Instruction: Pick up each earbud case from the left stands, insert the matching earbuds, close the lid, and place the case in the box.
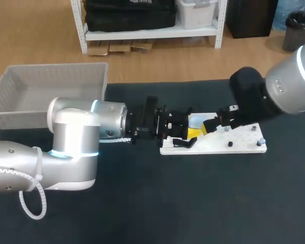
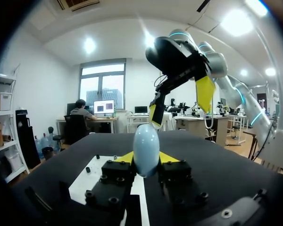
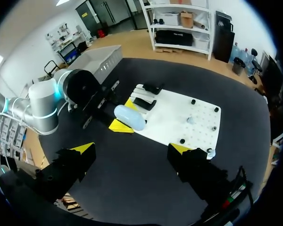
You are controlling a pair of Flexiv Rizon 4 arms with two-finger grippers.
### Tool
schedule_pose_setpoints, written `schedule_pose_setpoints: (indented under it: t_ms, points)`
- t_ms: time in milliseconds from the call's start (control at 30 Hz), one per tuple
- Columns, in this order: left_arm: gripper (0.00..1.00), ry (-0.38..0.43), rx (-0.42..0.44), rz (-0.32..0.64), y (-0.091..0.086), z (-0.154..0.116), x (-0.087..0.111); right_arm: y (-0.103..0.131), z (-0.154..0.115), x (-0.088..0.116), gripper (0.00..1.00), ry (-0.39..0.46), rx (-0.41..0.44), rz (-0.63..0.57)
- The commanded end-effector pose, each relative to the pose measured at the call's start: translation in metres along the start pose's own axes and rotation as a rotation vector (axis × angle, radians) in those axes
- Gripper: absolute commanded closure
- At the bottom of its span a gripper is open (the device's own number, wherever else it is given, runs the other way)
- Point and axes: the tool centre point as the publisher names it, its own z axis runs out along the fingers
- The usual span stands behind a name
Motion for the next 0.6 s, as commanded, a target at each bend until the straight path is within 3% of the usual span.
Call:
schedule_pose_setpoints:
  t_ms: [33, 600]
  points:
    - [1.0, -0.001, -0.009, 0.002, -0.002, 0.0, 0.0, 0.0, 0.014, -0.005, 0.0, 0.013, -0.009, 0.011]
    - [1.0, -0.001, -0.009, 0.002, -0.002, 0.0, 0.0, -0.014, 0.034, -0.014, 0.0, 0.035, 0.007, 0.043]
